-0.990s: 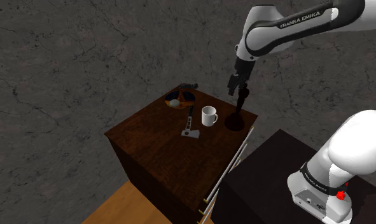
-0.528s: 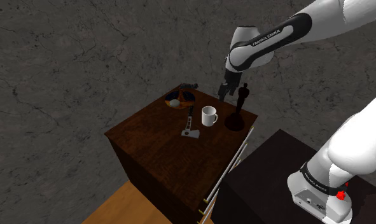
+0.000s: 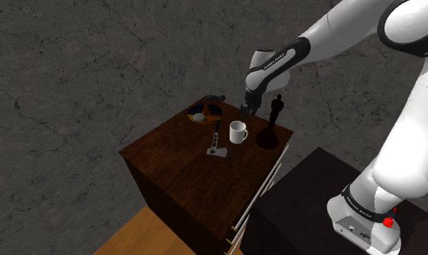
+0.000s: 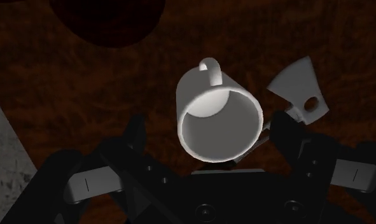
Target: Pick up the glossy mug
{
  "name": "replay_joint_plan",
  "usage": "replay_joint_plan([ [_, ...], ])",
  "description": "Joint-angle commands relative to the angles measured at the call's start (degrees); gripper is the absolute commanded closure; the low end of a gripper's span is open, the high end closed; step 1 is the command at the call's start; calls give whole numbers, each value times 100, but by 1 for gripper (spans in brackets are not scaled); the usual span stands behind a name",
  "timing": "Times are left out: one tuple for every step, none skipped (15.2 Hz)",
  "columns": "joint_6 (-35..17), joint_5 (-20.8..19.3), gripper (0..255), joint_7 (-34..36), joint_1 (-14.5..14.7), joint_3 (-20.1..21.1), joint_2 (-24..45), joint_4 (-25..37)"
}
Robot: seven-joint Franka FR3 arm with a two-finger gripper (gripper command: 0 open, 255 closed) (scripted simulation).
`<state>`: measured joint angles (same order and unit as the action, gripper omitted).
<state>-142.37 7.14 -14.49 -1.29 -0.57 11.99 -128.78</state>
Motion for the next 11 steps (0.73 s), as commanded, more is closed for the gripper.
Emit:
replay_joint_plan([
  [-206, 29, 0, -58, -28, -5, 527, 325],
  [-276, 39, 0, -74, -38, -4, 753, 482],
  [-339, 47, 0, -88, -49, -3, 979, 646],
  [-358, 49, 0, -92, -53, -2, 1052, 700],
  [-419, 58, 0, -102, -57, 4, 1114, 702],
  [-479, 67, 0, -113, -60, 9, 1178, 705],
  [-539, 77, 0, -123, -63, 15, 1242, 709],
  [-598, 86, 0, -133, -67, 21, 1307, 715],
  [-657, 95, 0, -144, -71, 27, 1373, 722],
  [-715, 104, 0, -154, -75, 33, 1439, 730],
  [-805, 118, 0, -170, -81, 43, 1545, 745],
])
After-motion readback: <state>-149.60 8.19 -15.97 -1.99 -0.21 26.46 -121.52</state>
